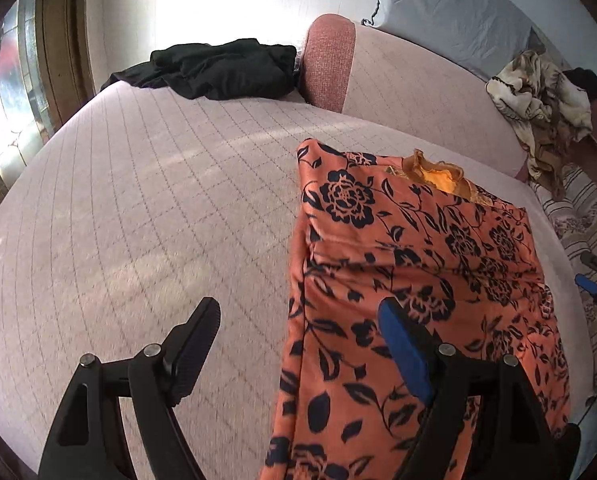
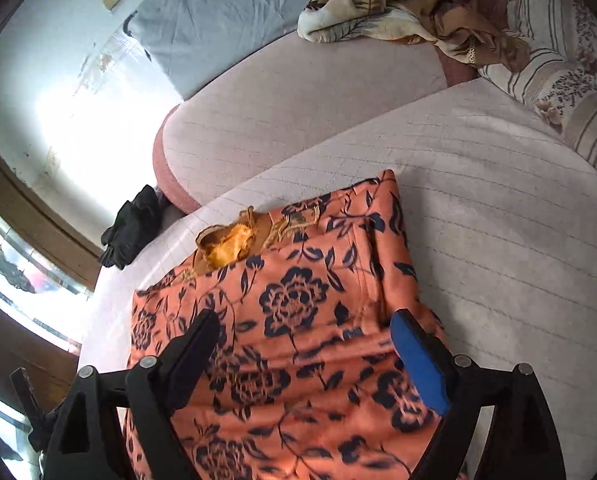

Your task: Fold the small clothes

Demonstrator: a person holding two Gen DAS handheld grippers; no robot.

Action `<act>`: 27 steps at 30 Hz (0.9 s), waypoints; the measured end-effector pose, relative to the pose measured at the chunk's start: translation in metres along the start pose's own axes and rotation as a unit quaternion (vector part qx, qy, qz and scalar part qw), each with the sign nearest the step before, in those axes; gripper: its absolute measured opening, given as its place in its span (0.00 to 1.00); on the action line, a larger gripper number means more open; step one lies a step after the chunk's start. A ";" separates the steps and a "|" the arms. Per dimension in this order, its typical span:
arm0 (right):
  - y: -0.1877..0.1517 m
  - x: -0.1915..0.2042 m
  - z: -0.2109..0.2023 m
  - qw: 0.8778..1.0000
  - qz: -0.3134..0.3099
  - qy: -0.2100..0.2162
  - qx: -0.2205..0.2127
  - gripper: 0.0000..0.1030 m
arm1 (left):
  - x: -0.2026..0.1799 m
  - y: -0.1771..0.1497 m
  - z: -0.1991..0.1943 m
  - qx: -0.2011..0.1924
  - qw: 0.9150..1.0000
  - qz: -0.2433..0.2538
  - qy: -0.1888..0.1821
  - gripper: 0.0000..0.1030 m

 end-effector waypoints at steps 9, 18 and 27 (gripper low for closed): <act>-0.191 -0.126 -0.104 0.990 0.053 -0.049 0.124 0.83 | 0.009 -0.142 -0.022 0.086 0.994 -0.062 -0.038 0.79; -0.237 -0.113 -0.099 0.989 0.055 -0.022 0.133 0.46 | -0.007 -0.165 -0.030 0.094 0.994 -0.053 -0.027 0.79; -0.246 -0.108 -0.092 0.988 0.068 -0.008 0.137 0.25 | 0.004 -0.178 -0.027 0.099 0.994 -0.016 0.038 0.46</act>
Point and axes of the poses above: each gripper's, at about its wrist camera, not at the fingertips, and z roughly the way its jaws point, x to its left, y to its top, the point moved 9 cm from there along z, roughly the way its jaws point, and after that the axes turned 2 degrees about y, right-handed, at the moved point
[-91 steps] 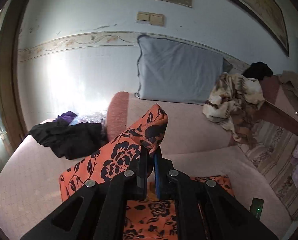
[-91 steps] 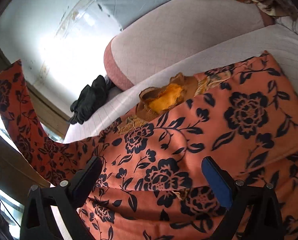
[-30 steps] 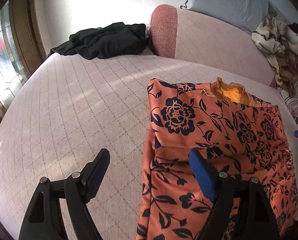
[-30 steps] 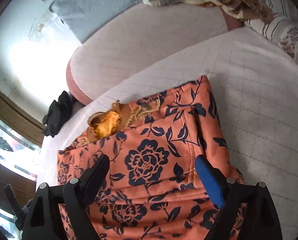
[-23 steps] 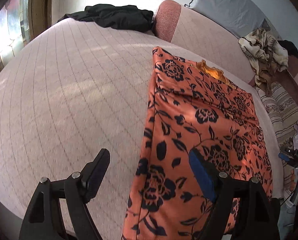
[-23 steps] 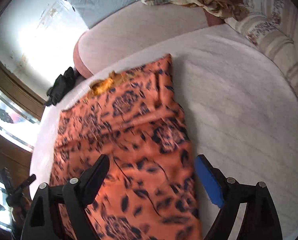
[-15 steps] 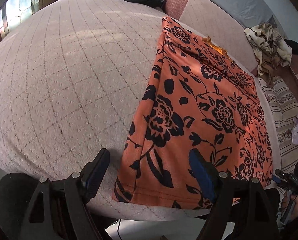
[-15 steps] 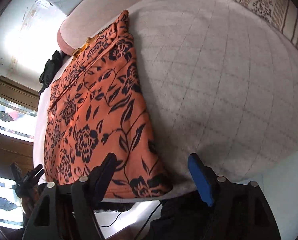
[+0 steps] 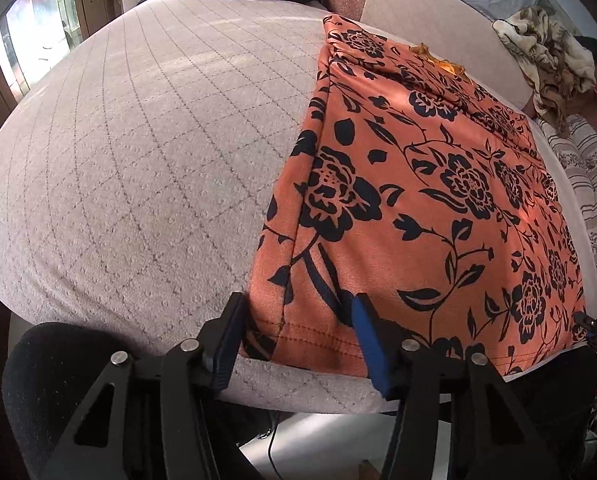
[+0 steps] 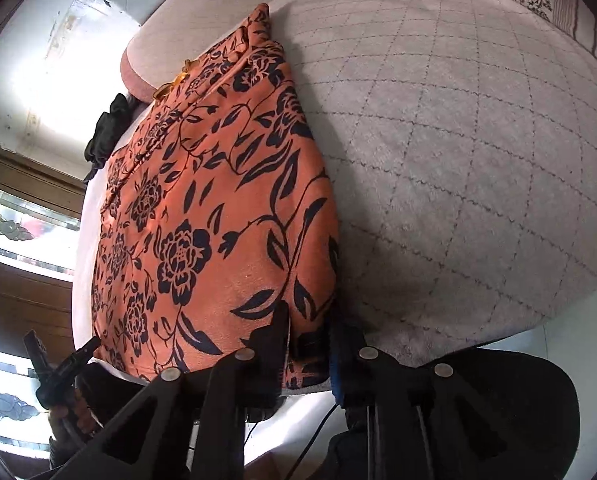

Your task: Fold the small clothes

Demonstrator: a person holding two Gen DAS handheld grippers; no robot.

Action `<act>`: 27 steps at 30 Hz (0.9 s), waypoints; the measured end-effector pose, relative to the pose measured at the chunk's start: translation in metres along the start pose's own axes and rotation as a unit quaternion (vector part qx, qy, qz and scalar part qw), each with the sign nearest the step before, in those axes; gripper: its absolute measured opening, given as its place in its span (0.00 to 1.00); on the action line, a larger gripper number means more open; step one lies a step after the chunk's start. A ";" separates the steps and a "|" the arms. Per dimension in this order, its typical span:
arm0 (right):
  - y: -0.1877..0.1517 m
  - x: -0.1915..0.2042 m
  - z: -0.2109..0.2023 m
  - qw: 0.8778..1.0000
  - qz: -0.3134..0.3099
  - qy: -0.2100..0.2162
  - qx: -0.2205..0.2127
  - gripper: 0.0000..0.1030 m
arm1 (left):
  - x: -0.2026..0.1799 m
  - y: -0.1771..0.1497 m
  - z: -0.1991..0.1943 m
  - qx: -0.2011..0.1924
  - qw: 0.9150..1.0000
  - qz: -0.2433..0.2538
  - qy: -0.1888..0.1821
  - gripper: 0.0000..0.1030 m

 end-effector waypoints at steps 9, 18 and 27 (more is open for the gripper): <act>0.020 0.025 -0.036 0.998 0.011 0.047 -0.040 0.10 | -0.013 0.023 -0.061 -0.067 0.996 -0.007 -0.051 0.08; 0.011 -0.001 0.004 0.997 0.067 0.049 0.003 0.21 | 0.001 0.002 -0.006 -0.003 0.999 -0.038 -0.035 0.26; 0.021 0.012 -0.002 0.996 0.060 0.066 -0.001 0.10 | -0.005 0.025 -0.032 -0.029 0.997 -0.037 -0.064 0.07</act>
Point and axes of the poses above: each gripper's, at about its wrist camera, not at the fingertips, and z roughly the way its jaws point, x to its left, y to its top, the point moved 9 cm from there along z, roughly the way its jaws point, and after that the axes turned 2 degrees about y, right-handed, at the moved point
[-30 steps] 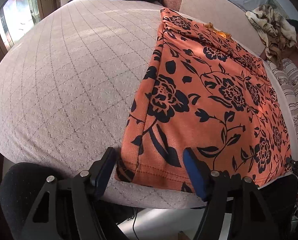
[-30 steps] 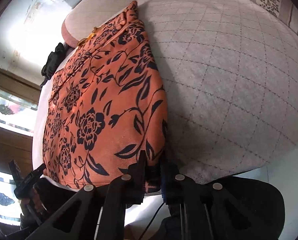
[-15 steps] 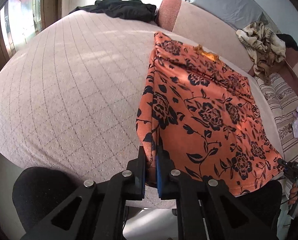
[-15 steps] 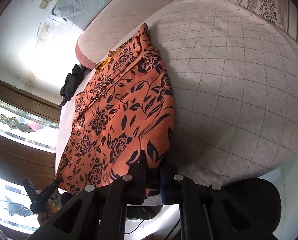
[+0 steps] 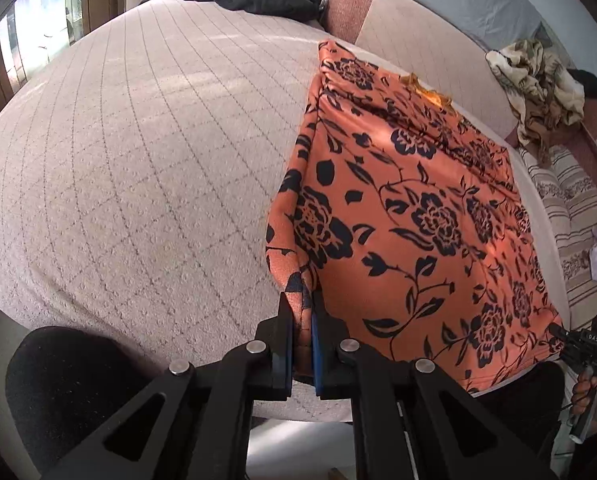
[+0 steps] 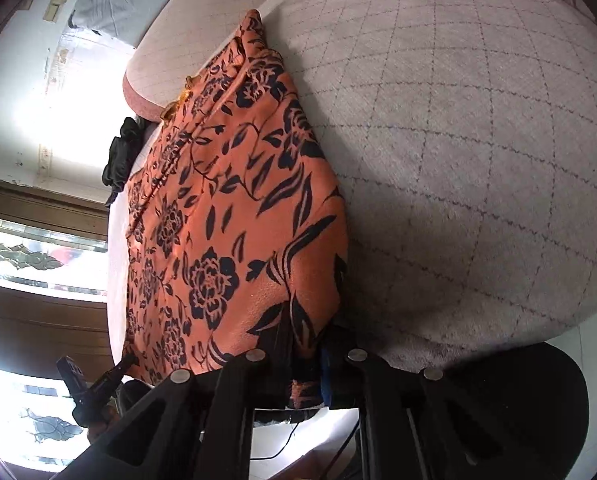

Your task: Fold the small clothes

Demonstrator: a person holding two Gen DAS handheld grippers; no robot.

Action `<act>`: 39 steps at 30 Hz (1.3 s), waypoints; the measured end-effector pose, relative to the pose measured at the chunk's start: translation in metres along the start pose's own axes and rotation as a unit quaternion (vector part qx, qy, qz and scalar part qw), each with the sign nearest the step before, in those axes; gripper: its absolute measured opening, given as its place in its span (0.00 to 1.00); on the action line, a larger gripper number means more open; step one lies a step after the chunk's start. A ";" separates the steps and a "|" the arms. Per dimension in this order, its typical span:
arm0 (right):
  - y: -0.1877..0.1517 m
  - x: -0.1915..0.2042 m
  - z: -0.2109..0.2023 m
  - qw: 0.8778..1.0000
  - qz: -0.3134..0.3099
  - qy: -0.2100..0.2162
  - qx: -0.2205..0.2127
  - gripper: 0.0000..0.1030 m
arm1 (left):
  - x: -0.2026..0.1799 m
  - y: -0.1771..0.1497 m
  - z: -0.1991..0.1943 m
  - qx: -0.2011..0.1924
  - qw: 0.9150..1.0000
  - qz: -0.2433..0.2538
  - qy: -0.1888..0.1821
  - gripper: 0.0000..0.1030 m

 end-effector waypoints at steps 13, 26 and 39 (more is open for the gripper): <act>0.055 0.039 -0.001 0.998 -0.003 0.063 -0.022 0.10 | -0.020 0.066 0.004 -0.010 0.999 0.028 -0.012 0.07; 0.311 0.115 0.097 0.991 -0.009 0.068 -0.114 0.44 | -0.080 0.306 0.137 -0.083 0.993 0.057 0.064 0.43; 0.155 0.062 0.062 0.988 0.028 0.029 -0.152 0.74 | -0.044 0.204 0.075 -0.126 0.990 -0.042 0.038 0.74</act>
Point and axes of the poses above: each gripper's, at about its wrist camera, not at the fingertips, and z roughly the way its jaws point, x to its left, y to its top, the point moved 9 cm from there along z, roughly the way its jaws point, and after that the axes turned 2 degrees about y, right-handed, at the moved point
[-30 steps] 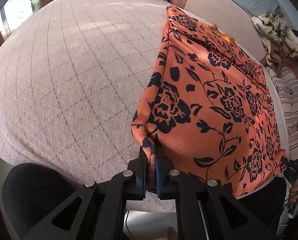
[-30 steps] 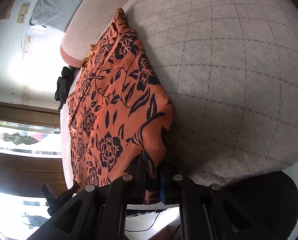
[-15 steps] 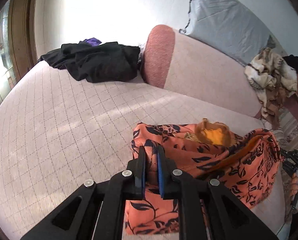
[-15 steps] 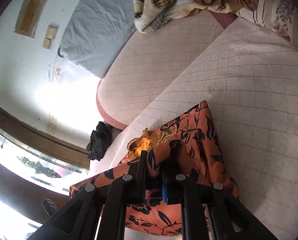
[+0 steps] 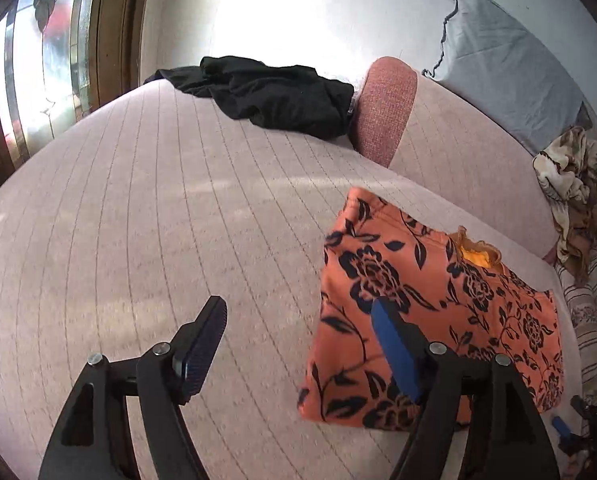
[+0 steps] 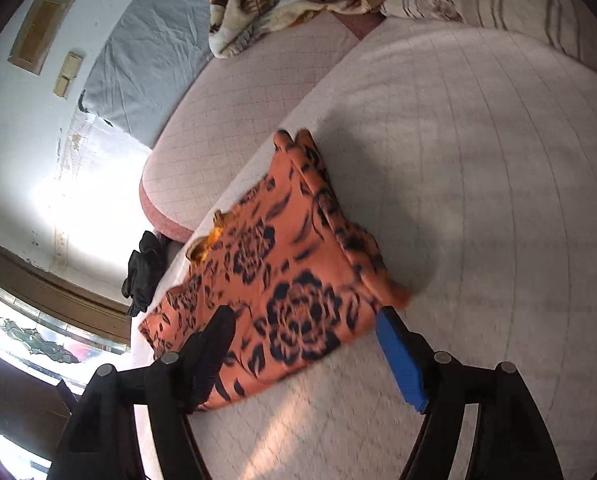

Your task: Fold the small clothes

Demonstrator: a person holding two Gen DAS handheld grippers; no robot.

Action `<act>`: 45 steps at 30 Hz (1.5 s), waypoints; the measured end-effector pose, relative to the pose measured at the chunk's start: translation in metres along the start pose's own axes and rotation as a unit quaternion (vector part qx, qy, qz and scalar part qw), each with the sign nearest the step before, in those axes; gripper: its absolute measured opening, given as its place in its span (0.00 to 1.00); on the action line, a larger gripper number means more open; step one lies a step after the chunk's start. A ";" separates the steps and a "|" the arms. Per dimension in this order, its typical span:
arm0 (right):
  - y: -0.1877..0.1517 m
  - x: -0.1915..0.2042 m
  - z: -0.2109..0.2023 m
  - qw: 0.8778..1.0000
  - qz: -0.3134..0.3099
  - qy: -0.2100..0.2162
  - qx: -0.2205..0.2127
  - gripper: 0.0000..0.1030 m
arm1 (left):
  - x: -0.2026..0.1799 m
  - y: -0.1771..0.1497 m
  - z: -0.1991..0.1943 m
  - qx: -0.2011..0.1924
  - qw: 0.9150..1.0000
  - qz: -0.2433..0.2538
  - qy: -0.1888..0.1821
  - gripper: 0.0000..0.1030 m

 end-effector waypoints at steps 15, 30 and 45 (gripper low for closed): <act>0.043 0.012 0.075 0.990 0.136 -0.008 -0.027 0.14 | -0.065 0.008 0.051 0.062 0.998 -0.017 0.003 0.18; -0.059 0.004 -0.070 0.998 0.030 -0.048 -0.016 0.30 | -0.019 -0.134 -0.050 0.106 0.994 0.032 0.018 0.40; -0.004 0.021 -0.068 0.980 -0.179 -0.086 0.006 0.60 | -0.026 -0.046 -0.011 0.053 0.993 0.102 -0.011 0.64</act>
Point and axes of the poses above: each gripper's, at about its wrist camera, not at the fingertips, and z roughly the way its jaws point, x to its left, y to its top, the point moved 9 cm from there along z, roughly the way its jaws point, and after that the axes turned 2 degrees about y, right-handed, at the moved point
